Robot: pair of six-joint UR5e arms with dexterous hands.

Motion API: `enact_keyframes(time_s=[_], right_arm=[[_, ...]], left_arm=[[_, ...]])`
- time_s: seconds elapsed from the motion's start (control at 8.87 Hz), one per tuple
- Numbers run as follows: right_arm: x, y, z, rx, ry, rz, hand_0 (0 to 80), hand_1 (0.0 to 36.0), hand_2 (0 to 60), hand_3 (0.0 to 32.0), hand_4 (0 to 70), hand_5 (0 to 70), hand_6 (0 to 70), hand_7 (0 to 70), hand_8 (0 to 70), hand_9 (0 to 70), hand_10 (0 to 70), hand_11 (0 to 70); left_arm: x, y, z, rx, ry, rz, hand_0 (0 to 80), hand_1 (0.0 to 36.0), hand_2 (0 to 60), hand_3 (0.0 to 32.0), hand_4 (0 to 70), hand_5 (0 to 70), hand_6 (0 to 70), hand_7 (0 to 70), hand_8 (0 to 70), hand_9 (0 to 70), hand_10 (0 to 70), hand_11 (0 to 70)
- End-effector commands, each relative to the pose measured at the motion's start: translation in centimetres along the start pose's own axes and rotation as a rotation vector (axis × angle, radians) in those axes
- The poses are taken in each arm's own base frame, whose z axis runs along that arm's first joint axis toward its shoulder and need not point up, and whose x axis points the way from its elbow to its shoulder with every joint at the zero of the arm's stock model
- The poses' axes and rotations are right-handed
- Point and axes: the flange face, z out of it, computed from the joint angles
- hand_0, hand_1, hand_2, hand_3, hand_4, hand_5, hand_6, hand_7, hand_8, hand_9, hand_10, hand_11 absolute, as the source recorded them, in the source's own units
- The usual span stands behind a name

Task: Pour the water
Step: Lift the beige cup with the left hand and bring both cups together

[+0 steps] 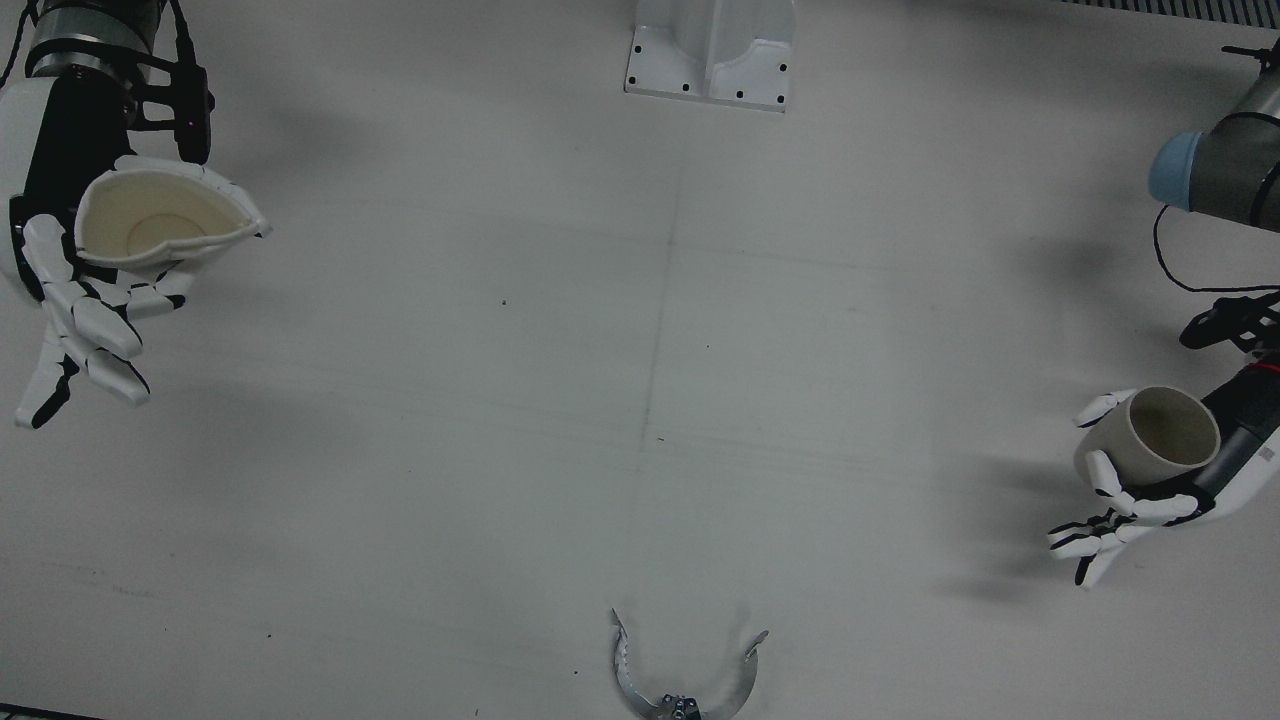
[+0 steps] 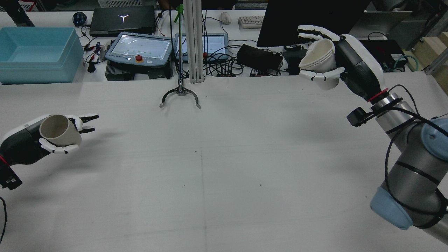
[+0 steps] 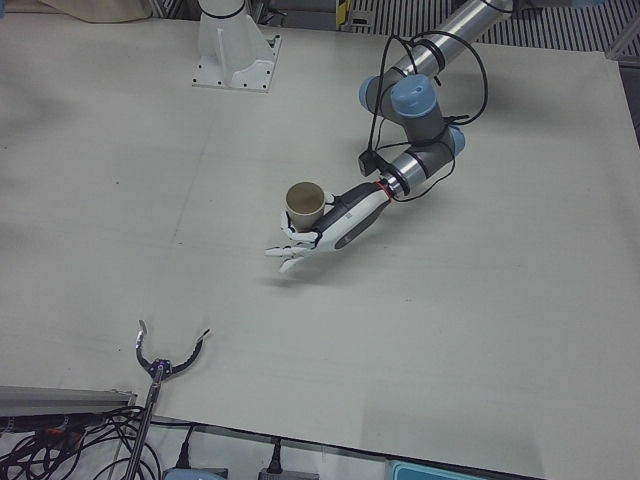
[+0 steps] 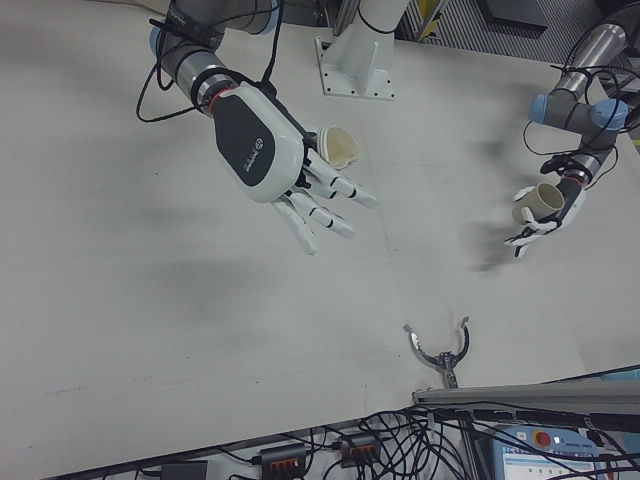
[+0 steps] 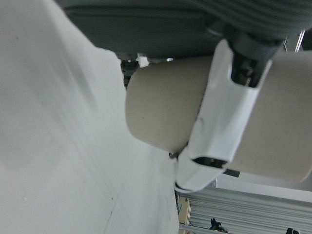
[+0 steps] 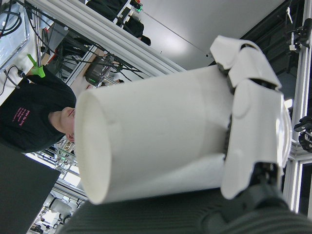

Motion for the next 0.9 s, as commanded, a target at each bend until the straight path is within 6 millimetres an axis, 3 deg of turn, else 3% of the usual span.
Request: enact_keyframes(time_s=[0.0,0.23,0.45,0.56,0.68,0.79], right_arm=[[1.9,5.5,-0.1,-0.084,0.021,-0.049,63.6,28.9,29.0,0.0,12.4,18.0,66.4,57.7,19.4,16.1,0.0,0.0],[3.2,10.3,-1.5,-0.153,0.045,-0.131,64.4,29.3,29.4,0.0,12.9,18.0,66.3,58.2,18.8,15.4,0.0,0.0],[2.9,12.6,-2.1,-0.187,0.034,-0.220,66.4,30.7,30.8,0.0,11.9,18.0,64.3,56.0,17.6,13.8,0.0,0.0],[3.3,12.7,-2.1,-0.187,0.036,-0.244,67.5,31.6,32.2,0.0,10.6,17.9,61.3,52.4,17.0,13.0,0.0,0.0],[3.1,12.8,-2.1,-0.185,0.029,-0.259,70.8,33.2,32.9,0.0,9.6,17.5,55.1,43.7,15.2,10.6,0.0,0.0],[3.0,12.9,-2.1,-0.186,0.028,-0.258,69.4,33.0,32.9,0.0,9.4,17.1,54.1,44.4,15.0,10.8,0.0,0.0]], left_arm=[[-6.6,5.5,6.4,-0.046,-0.103,-0.031,80.0,36.0,60.0,0.0,70.0,70.0,21.9,11.0,8.9,1.3,10.7,18.6],[-6.7,7.2,7.1,-0.062,-0.099,-0.034,80.0,36.0,60.0,0.0,70.0,70.0,21.4,10.8,8.2,1.5,10.7,18.7],[-6.5,10.4,8.2,-0.093,-0.097,-0.023,80.0,36.0,60.0,0.0,70.0,70.0,21.3,11.0,8.0,1.5,10.5,18.5],[-8.8,13.0,9.9,-0.113,-0.126,-0.041,80.0,36.0,60.0,0.0,70.0,70.0,21.5,11.4,7.8,2.0,10.5,18.5],[-11.6,15.0,11.5,-0.117,-0.129,-0.061,80.0,36.0,60.0,0.0,70.0,70.0,21.6,11.2,8.1,1.9,10.5,18.4],[-14.4,16.2,12.3,-0.120,-0.148,-0.080,80.0,36.0,60.0,0.0,70.0,70.0,21.6,11.1,8.1,1.9,10.6,18.6]])
